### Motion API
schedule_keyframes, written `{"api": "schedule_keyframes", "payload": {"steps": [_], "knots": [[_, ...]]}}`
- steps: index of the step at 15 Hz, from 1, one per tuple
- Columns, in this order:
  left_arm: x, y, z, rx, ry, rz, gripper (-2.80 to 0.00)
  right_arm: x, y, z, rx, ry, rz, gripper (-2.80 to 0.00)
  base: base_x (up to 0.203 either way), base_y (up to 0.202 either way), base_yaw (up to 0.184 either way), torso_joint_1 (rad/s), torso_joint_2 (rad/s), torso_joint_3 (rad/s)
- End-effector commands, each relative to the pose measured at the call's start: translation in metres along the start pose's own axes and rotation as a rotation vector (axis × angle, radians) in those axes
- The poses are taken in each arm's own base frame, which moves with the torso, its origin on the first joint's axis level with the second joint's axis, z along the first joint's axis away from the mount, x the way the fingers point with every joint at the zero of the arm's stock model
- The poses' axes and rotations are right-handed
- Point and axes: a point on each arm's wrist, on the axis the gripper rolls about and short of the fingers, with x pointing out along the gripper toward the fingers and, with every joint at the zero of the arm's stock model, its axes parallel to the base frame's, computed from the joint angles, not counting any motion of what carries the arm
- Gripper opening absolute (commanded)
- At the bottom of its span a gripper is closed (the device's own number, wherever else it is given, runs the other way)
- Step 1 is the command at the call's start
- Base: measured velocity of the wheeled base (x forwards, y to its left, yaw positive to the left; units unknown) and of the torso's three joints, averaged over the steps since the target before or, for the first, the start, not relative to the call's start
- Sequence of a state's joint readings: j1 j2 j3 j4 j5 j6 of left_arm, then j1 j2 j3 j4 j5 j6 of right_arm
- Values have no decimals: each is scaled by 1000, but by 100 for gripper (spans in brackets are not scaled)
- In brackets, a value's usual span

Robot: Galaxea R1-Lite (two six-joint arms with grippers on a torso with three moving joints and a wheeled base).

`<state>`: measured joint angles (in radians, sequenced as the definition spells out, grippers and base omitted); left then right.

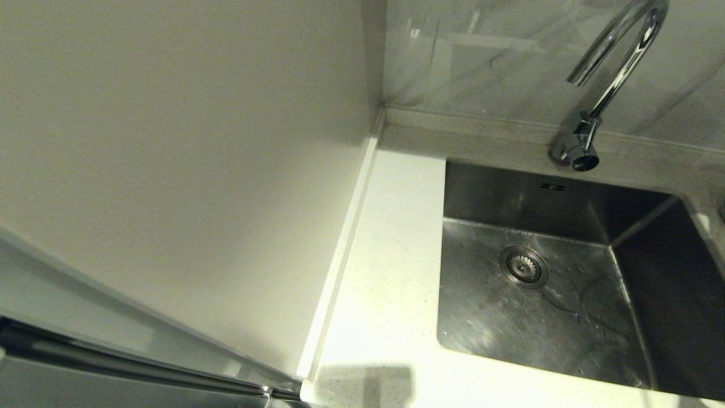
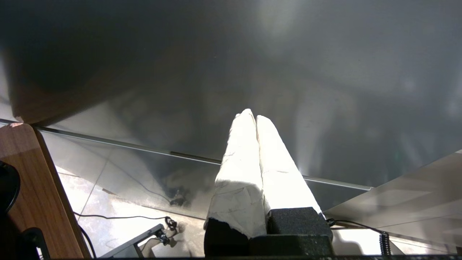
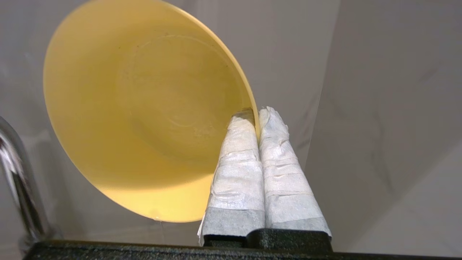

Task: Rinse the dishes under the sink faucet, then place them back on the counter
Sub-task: Put a bowl back to the table from the sink

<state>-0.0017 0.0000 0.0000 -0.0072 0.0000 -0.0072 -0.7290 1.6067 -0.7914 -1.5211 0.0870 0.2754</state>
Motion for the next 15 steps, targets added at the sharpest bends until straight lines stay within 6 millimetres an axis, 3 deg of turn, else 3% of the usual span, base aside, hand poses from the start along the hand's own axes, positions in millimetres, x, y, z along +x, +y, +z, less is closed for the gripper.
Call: {"api": "schedule_keyframes", "payload": {"steps": [1,4,9,13,15], "knots": [[0,0,-1,0,3,0,-280,-4,4,17,4,-46,11,-280,0,0,0,0,0,0],[0,0,-1,0,3,0,-280,-8,8,26,26,-64,20,-280,0,0,0,0,0,0],[0,0,-1,0,3,0,-280,-21,9,13,-7,46,143,-280,0,0,0,0,0,0],[0,0,-1,0,3,0,-280,-11,-2,-18,-48,500,85,-280,0,0,0,0,0,0],[0,0,-1,0,3,0,-280,13,-7,-13,-97,720,3,-280,0,0,0,0,0,0]]}}
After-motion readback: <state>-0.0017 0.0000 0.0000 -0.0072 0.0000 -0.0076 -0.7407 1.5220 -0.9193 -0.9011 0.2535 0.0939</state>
